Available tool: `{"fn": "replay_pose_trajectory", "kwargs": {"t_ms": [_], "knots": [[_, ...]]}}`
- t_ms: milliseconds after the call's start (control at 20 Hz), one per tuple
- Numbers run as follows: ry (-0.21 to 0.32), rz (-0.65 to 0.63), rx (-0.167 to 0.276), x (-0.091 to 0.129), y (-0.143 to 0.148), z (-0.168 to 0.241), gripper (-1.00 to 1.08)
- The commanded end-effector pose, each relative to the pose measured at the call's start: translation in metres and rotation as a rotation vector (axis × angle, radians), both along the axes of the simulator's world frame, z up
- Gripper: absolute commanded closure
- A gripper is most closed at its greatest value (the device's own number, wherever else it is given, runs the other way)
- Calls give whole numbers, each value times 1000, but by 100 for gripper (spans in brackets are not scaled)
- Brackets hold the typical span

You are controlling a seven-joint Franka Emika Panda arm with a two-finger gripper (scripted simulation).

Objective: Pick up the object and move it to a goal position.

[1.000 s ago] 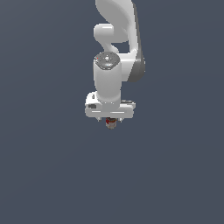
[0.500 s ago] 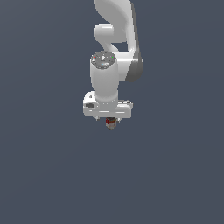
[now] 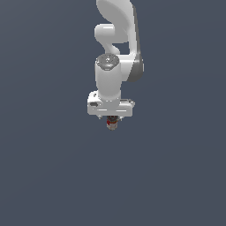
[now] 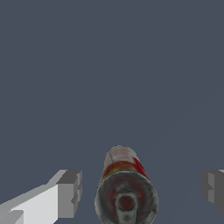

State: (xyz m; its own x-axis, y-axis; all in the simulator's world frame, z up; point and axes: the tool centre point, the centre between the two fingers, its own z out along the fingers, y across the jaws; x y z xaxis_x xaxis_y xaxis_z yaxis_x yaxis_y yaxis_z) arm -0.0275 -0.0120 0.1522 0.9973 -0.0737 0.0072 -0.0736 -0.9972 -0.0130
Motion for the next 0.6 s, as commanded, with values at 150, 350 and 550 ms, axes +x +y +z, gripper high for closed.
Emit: {"fn": "replay_pose_trajectory", "kwargs": {"t_ms": [150, 350, 550], "knots": [[4, 10, -7, -26, 5, -14, -92], [7, 16, -10, -39, 7, -20, -92], [8, 18, -12, -47, 8, -24, -92]]}}
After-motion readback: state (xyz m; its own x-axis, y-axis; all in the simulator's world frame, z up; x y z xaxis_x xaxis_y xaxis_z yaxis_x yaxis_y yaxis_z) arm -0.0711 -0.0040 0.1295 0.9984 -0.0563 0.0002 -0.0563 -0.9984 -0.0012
